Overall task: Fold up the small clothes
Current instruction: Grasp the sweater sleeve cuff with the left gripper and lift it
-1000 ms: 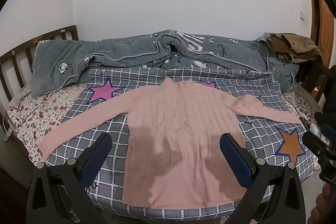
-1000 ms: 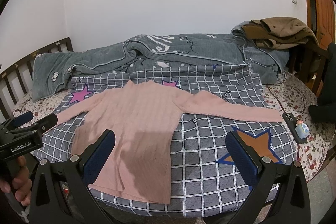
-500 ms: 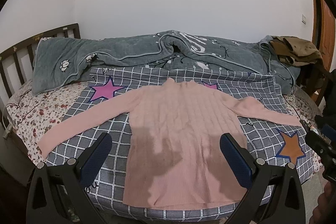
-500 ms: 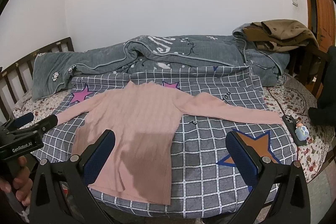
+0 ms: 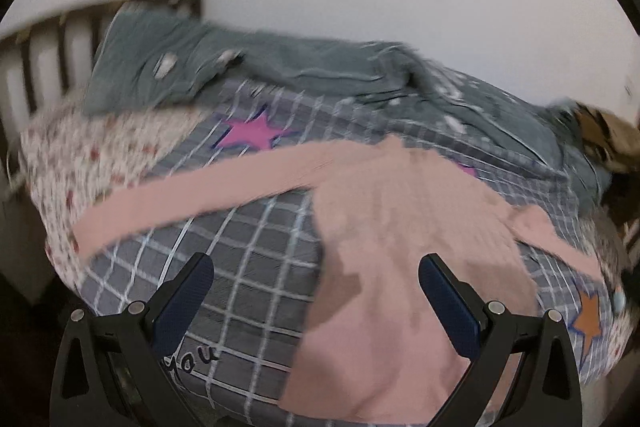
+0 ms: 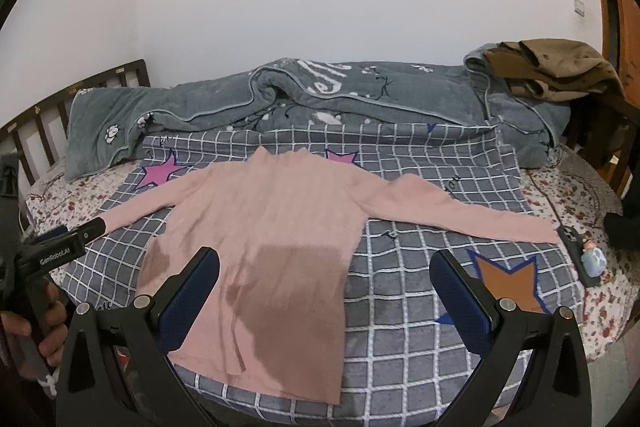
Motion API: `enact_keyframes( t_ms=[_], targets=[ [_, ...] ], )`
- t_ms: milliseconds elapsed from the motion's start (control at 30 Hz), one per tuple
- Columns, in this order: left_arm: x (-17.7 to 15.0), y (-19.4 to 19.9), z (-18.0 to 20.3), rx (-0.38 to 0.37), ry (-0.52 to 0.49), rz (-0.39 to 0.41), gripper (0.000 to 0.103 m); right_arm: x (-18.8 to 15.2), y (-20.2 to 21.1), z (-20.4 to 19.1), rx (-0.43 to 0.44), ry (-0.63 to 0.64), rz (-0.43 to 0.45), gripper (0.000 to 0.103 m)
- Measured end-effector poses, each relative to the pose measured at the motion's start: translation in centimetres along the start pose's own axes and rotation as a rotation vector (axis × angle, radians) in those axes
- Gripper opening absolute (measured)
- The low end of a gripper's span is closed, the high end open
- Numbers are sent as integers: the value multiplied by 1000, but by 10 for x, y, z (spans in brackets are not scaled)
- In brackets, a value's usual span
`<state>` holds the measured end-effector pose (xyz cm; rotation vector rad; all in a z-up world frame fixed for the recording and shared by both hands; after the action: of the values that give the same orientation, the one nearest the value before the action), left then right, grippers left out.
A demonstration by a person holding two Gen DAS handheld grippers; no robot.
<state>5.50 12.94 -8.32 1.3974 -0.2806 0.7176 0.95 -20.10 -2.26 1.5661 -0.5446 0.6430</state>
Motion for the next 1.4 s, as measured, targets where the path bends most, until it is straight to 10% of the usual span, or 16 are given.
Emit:
enact_keyframes(
  t_ms=[400, 767, 900, 1133, 1400],
  targets=[
    [-2, -96, -185, -8, 430, -68, 101, 7, -77, -30, -64, 66, -60, 103],
    [6, -118, -261, -23, 577, -34, 93, 14, -131, -42, -39, 38, -136, 103],
    [9, -120, -274, -6, 628, -21, 76, 18, -144, -45, -34, 35, -152, 103],
    [20, -105, -282, 103, 621, 12, 14, 27, -157, -37, -20, 53, -131, 103],
    [67, -67, -236, 201, 476, 75, 11, 61, -167, -13, 21, 69, -62, 103]
  ],
)
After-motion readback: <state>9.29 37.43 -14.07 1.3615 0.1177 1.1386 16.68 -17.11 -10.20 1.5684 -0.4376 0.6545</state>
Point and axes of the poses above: each gripper's, at about its wrist camera, not at the fingertips, and y roughly against the way its jaws point, z to its right, x to its top, the point moved 3 cm from there along -y, roughly the way its jaws point, and after that the axes turned 14 degrees about -z, right-handed, at the moved point
